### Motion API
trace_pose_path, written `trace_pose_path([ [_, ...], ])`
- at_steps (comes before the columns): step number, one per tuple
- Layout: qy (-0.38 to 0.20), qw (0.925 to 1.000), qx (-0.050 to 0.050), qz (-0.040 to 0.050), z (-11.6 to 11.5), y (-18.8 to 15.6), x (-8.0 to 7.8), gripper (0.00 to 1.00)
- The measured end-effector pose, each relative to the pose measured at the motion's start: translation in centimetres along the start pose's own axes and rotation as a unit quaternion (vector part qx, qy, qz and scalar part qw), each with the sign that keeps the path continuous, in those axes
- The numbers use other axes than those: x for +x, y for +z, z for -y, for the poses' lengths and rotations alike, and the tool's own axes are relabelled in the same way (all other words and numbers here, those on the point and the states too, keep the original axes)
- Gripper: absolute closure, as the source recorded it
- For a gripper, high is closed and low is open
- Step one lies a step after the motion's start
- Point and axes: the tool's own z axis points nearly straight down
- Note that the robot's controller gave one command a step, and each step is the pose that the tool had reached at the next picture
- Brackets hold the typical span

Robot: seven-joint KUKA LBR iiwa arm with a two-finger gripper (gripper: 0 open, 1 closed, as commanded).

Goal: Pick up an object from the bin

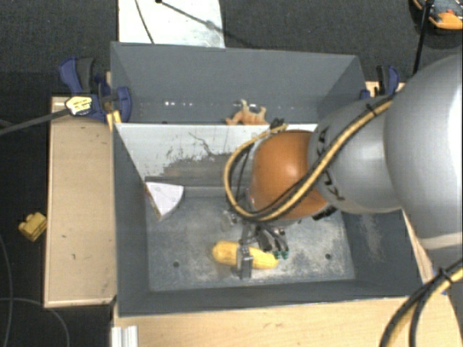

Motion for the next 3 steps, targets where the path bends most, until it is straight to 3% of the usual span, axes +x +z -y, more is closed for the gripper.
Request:
trace_pose_path([
  [2, 0.001, 1.0000, 0.000, -0.0007, 0.0, 0.1, 0.0, 0.00],
  [3, -0.118, 0.9930, 0.000, -0.0016, 3.9, 0.9, -3.1, 1.00],
])
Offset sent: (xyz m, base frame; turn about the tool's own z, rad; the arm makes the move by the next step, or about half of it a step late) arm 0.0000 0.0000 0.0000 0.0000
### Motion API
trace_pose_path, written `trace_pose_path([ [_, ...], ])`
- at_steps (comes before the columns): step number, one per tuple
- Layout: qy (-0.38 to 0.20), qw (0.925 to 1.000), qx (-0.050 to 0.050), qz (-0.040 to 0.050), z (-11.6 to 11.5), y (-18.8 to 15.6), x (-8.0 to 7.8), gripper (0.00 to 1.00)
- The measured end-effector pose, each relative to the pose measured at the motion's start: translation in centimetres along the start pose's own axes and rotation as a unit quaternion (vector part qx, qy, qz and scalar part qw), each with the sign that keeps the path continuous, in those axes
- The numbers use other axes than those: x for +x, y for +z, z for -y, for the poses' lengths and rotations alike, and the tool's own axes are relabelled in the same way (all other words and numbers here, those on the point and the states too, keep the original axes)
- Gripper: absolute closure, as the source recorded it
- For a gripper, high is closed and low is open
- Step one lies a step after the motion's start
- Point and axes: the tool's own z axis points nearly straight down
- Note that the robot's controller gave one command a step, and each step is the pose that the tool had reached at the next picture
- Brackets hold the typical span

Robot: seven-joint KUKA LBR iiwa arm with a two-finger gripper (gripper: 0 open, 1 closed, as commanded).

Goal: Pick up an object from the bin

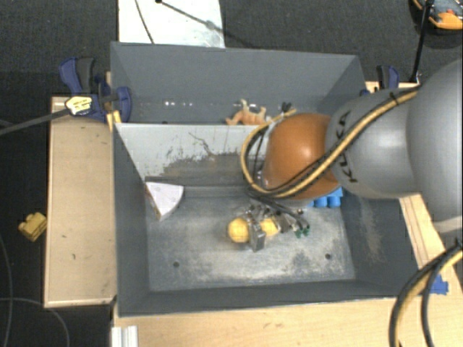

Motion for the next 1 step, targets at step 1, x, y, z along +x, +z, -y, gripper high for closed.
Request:
trace_pose_path([
  [1, 0.002, 1.0000, 0.000, -0.0001, -0.01, 0.00, 0.00, 1.00],
])
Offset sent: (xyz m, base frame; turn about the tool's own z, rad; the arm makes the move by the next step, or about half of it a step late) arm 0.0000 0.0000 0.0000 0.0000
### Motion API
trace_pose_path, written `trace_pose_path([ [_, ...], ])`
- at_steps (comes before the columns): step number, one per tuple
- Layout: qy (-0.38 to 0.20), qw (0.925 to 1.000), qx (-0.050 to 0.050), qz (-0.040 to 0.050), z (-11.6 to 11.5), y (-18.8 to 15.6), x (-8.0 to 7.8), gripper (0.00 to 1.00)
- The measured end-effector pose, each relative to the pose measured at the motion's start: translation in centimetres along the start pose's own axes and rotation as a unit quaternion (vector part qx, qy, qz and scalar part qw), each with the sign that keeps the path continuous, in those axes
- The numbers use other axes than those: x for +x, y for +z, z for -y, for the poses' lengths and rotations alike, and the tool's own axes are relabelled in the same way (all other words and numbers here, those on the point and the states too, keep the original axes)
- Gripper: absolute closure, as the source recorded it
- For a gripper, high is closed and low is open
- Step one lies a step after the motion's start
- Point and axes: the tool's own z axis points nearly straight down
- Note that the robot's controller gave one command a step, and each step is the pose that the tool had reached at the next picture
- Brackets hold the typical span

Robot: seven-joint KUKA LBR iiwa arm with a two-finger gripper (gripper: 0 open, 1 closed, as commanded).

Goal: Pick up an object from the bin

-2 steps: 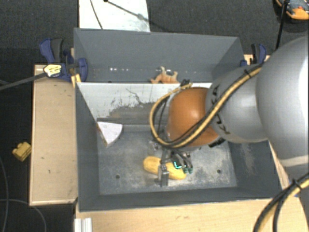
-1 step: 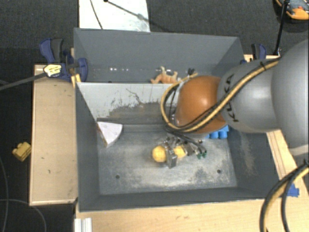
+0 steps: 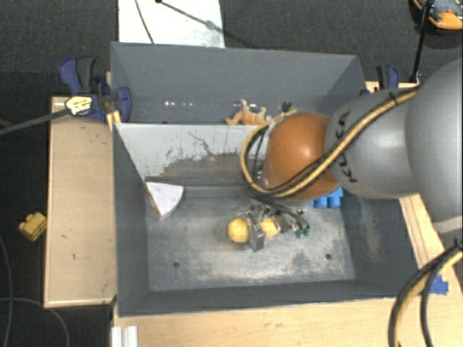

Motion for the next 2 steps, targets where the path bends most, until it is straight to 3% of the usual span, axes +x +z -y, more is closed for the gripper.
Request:
trace_pose_path([
  [1, 0.001, 1.0000, 0.000, 0.0000, 0.0, 0.0, 0.0, 1.00],
  [2, -0.012, 0.9999, 0.001, 0.0011, 2.1, -14.4, -1.2, 1.00],
])
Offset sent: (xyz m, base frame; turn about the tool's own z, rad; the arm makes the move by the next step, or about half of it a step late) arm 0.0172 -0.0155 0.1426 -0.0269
